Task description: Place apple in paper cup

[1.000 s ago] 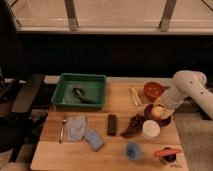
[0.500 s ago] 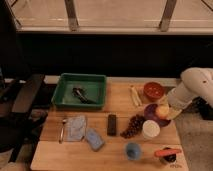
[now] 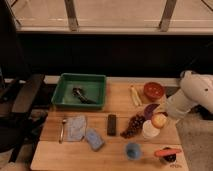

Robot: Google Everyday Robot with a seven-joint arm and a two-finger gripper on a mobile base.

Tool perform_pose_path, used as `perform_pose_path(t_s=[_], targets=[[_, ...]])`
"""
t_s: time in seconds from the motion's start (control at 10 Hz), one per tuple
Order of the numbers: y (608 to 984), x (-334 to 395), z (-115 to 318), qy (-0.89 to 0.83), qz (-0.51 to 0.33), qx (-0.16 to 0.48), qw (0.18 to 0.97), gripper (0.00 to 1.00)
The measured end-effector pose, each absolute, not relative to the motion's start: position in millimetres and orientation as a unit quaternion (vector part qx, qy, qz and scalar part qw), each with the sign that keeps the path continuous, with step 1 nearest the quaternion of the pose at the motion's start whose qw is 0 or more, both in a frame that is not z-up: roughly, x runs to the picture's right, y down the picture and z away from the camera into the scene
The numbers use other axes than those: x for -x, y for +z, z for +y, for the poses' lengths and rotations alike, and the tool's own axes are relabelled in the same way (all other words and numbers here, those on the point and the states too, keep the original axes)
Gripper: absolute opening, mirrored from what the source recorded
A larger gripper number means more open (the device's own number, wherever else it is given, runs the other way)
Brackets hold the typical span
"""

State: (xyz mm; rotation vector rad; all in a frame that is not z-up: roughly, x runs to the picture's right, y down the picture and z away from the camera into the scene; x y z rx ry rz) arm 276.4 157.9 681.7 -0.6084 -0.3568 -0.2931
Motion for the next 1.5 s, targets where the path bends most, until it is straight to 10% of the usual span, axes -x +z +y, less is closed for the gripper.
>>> perform_pose_path(t_s=[0.8, 1.5], targets=[[670, -253, 165, -0.163, -0.197, 0.299, 0.919, 0.76], [668, -253, 164, -0.162, -0.202, 0.294, 0.92, 0.8]])
